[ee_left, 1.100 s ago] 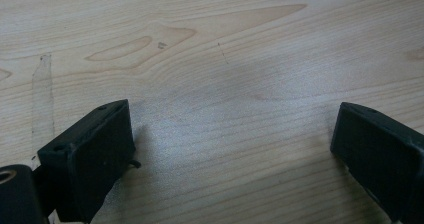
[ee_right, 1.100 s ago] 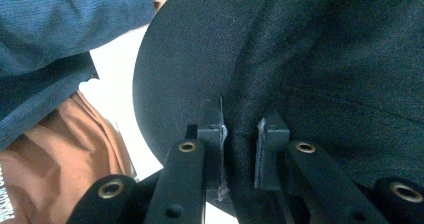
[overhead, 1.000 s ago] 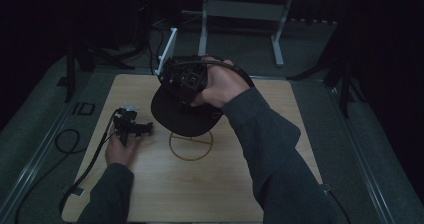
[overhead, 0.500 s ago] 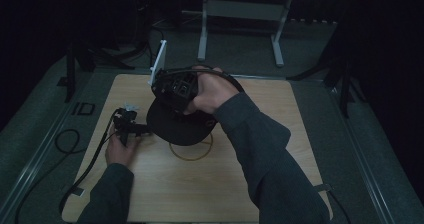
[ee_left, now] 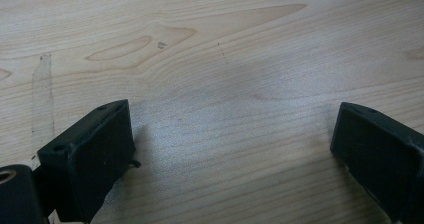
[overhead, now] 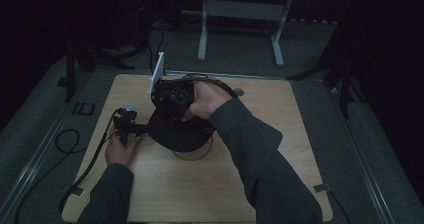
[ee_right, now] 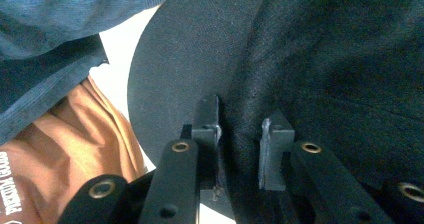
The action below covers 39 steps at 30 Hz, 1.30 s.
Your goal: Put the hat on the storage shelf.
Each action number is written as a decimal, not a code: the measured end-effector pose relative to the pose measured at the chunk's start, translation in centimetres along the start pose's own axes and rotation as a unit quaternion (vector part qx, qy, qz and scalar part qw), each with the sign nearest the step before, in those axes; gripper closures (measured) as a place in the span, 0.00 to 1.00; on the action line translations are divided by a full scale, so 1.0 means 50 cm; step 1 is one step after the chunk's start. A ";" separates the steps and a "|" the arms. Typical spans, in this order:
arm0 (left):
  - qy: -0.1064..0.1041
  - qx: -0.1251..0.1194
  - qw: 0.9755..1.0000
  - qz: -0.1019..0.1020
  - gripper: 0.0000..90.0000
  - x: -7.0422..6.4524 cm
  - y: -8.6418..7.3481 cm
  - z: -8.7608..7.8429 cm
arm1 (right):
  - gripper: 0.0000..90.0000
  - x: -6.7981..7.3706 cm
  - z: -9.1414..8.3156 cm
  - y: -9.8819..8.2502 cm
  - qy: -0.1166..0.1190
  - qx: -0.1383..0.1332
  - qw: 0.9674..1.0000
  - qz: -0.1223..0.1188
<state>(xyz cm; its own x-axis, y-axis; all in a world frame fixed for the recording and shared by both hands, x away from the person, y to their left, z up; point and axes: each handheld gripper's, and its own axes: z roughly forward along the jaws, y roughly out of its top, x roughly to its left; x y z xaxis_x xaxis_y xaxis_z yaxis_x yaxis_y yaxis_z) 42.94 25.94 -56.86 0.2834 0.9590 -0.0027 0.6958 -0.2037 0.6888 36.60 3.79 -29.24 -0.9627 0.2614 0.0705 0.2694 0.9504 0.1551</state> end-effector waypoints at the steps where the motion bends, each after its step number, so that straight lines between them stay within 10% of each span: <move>1: 0.000 0.000 1.000 0.000 0.04 0.000 0.000 0.000 | 0.81 -0.003 0.006 0.000 0.004 0.001 1.000 0.000; 39: 0.001 -0.001 1.000 -0.001 0.04 -0.001 0.000 0.000 | 0.68 -0.032 -0.018 -0.042 0.010 -0.054 0.998 0.023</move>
<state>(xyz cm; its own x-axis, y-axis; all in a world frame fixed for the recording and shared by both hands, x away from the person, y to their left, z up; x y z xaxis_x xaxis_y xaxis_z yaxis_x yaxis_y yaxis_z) 42.92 25.91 -56.87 0.2806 0.9598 -0.0028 0.6950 -0.2011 0.6903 37.62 1.22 -28.78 -0.9488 0.2996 0.0998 0.3155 0.9137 0.2561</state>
